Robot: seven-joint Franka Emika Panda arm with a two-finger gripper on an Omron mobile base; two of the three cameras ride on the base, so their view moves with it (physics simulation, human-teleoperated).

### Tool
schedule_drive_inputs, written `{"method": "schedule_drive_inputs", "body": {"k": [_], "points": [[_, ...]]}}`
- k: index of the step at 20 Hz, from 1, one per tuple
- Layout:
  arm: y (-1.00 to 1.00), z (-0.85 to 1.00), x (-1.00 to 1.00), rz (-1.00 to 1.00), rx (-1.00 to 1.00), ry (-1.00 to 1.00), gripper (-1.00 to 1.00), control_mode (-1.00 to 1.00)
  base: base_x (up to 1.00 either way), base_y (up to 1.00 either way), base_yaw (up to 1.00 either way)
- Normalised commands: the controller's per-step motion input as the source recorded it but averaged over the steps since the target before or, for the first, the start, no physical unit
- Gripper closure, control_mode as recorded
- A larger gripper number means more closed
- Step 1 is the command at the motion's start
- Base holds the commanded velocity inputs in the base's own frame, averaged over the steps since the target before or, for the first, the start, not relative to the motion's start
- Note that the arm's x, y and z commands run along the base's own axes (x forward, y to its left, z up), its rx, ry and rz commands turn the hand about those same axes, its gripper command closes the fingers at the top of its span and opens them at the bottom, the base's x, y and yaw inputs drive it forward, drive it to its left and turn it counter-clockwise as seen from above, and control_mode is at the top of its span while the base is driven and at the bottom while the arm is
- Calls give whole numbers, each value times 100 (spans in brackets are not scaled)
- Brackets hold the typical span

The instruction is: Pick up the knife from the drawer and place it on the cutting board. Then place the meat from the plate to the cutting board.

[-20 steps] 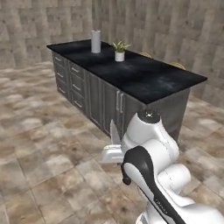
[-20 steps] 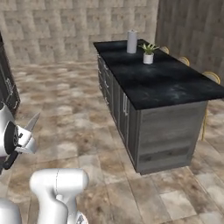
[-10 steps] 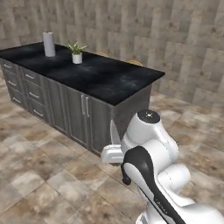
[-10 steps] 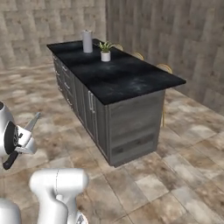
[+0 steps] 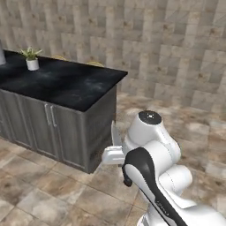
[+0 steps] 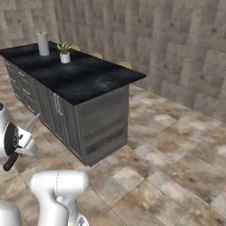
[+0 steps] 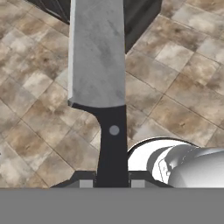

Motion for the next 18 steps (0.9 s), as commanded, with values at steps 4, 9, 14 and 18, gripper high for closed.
{"method": "schedule_drive_inputs", "body": {"k": [4, 9, 14, 18], "points": [[0, 0, 0, 0, 0, 0, 100, 100, 6, -19, -42], [0, 0, 0, 0, 0, 0, 100, 100, 8, -16, -42], [0, 0, 0, 0, 0, 0, 100, 100, 12, -2, -43], [0, 0, 0, 0, 0, 0, 100, 100, 14, 0, -43]]}}
